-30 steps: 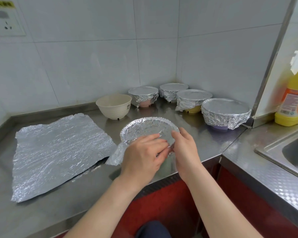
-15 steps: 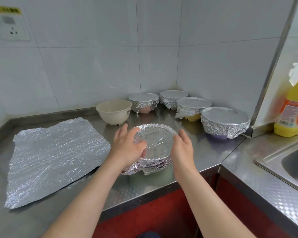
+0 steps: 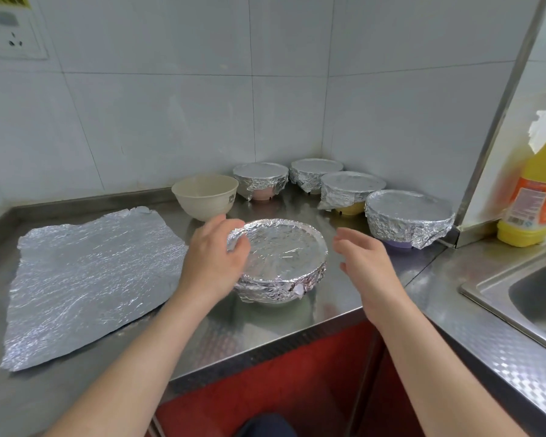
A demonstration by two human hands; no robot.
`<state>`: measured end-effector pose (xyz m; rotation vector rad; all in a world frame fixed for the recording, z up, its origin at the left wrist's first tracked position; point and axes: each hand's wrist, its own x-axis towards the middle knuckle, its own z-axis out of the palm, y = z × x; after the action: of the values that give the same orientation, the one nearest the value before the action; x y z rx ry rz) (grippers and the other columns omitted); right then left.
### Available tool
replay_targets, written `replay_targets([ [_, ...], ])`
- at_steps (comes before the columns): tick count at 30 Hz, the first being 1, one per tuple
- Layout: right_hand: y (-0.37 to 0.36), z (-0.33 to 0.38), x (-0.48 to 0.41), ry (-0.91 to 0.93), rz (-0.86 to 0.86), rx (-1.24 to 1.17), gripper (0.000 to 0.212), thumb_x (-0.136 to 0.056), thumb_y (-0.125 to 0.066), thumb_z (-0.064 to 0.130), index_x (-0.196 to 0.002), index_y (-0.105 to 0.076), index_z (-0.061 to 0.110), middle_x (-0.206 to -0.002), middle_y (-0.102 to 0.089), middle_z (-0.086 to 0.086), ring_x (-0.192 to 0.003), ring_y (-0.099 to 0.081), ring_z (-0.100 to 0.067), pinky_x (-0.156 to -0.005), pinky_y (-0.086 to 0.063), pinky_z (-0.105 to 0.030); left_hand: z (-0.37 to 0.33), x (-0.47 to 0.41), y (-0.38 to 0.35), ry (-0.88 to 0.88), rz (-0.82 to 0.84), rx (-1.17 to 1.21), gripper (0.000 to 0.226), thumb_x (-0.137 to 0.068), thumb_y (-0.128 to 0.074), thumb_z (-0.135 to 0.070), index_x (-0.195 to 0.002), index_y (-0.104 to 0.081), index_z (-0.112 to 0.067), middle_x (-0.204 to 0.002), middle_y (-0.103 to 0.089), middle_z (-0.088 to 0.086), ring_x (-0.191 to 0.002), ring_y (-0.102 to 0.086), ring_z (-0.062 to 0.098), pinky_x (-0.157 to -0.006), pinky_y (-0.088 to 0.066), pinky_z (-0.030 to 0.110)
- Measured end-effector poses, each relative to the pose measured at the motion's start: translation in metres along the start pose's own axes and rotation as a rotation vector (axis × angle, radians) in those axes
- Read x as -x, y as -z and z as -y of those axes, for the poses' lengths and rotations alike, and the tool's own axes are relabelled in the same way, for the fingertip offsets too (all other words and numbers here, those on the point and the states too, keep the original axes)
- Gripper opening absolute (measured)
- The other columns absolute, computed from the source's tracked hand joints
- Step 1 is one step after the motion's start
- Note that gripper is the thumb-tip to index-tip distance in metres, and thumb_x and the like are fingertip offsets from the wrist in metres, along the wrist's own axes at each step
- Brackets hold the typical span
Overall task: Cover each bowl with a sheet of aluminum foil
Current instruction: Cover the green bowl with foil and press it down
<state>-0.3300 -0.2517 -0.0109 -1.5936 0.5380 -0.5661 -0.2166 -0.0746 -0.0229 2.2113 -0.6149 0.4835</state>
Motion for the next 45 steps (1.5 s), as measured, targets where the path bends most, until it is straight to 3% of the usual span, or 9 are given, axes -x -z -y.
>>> replay_targets([
  [5,-0.014,-0.002,-0.015,-0.032,0.104,0.038,0.048,-0.09,-0.052,0.002,-0.136,-0.054,0.014,-0.132,-0.06,0.0,-0.12,-0.055,-0.017,-0.106,-0.043,-0.04,0.003,0.007,-0.011,0.146,0.219,-0.048,0.053,-0.087,-0.049,-0.028,-0.14,-0.038,-0.028,-0.153,-0.027,0.002,-0.129,-0.044,0.028,-0.107,-0.034,0.045],
  [12,0.009,-0.015,0.014,0.073,-0.066,0.046,0.031,-0.085,-0.055,0.006,-0.11,-0.068,0.019,-0.103,-0.07,0.004,-0.094,-0.064,-0.009,-0.073,-0.045,-0.021,-0.002,-0.007,-0.009,0.045,-0.014,0.136,0.037,-0.088,-0.052,-0.002,-0.117,-0.064,-0.023,-0.142,-0.047,-0.003,-0.126,-0.049,0.02,-0.106,-0.03,0.018],
  [17,0.006,-0.016,0.006,0.115,-0.074,0.047,0.045,-0.093,-0.054,0.016,-0.137,-0.051,0.023,-0.13,-0.054,0.009,-0.119,-0.051,-0.008,-0.101,-0.04,-0.029,-0.023,0.023,-0.002,-0.194,-0.011,0.251,0.021,-0.09,-0.058,-0.032,-0.104,-0.071,-0.025,-0.131,-0.054,-0.01,-0.122,-0.045,0.0,-0.104,-0.026,0.008],
  [20,-0.001,-0.013,-0.007,0.118,-0.035,0.038,0.049,-0.093,-0.053,0.017,-0.141,-0.047,0.022,-0.142,-0.047,0.009,-0.131,-0.042,-0.008,-0.113,-0.032,-0.035,-0.034,0.057,-0.014,-0.515,0.079,0.012,0.043,-0.083,-0.058,-0.052,-0.108,-0.072,-0.02,-0.13,-0.059,-0.003,-0.121,-0.051,0.011,-0.11,-0.032,0.029],
  [25,-0.011,-0.013,-0.022,0.139,0.019,0.183,0.048,-0.09,-0.047,0.01,-0.138,-0.051,0.013,-0.141,-0.052,0.0,-0.131,-0.045,-0.013,-0.112,-0.034,-0.037,-0.035,0.065,-0.036,-0.603,0.046,-0.159,0.034,-0.088,-0.057,-0.04,-0.106,-0.072,-0.016,-0.115,-0.07,-0.003,-0.109,-0.063,0.014,-0.104,-0.039,0.036],
  [33,-0.009,-0.026,-0.017,0.213,0.0,0.254,0.026,-0.083,-0.043,0.01,-0.093,-0.066,0.004,-0.067,-0.061,-0.004,-0.06,-0.048,-0.019,-0.062,-0.04,-0.033,-0.023,0.056,-0.025,-0.503,0.088,0.038,0.02,-0.08,-0.068,-0.03,-0.097,-0.077,-0.023,-0.109,-0.069,-0.017,-0.112,-0.058,-0.004,-0.108,-0.036,0.034],
  [38,0.008,-0.039,-0.006,0.058,0.116,-0.083,0.041,-0.098,-0.052,0.025,-0.139,-0.05,0.026,-0.136,-0.053,0.013,-0.112,-0.054,0.001,-0.1,-0.04,-0.027,-0.008,0.045,0.015,-0.316,0.275,0.125,0.029,-0.075,-0.079,-0.033,-0.098,-0.07,-0.047,-0.115,-0.051,-0.04,-0.121,-0.035,-0.025,-0.115,-0.014,0.023],
  [41,0.017,-0.051,-0.009,0.015,0.2,-0.123,0.05,-0.095,-0.053,0.019,-0.139,-0.046,0.041,-0.14,-0.048,0.017,-0.116,-0.05,0.001,-0.099,-0.038,-0.028,-0.015,0.046,0.023,-0.344,0.271,0.028,0.041,-0.071,-0.054,-0.066,-0.107,-0.066,-0.049,-0.127,-0.05,-0.032,-0.123,-0.034,-0.022,-0.113,-0.01,0.013],
  [45,0.021,-0.048,-0.033,0.066,0.258,-0.011,0.066,-0.082,-0.054,0.0,-0.14,-0.047,0.031,-0.143,-0.047,0.011,-0.121,-0.05,-0.001,-0.098,-0.04,-0.025,-0.043,0.055,0.001,-0.438,0.307,-0.159,0.059,-0.083,-0.034,-0.063,-0.121,-0.065,-0.032,-0.132,-0.055,-0.018,-0.124,-0.043,-0.005,-0.108,-0.011,0.008],
])
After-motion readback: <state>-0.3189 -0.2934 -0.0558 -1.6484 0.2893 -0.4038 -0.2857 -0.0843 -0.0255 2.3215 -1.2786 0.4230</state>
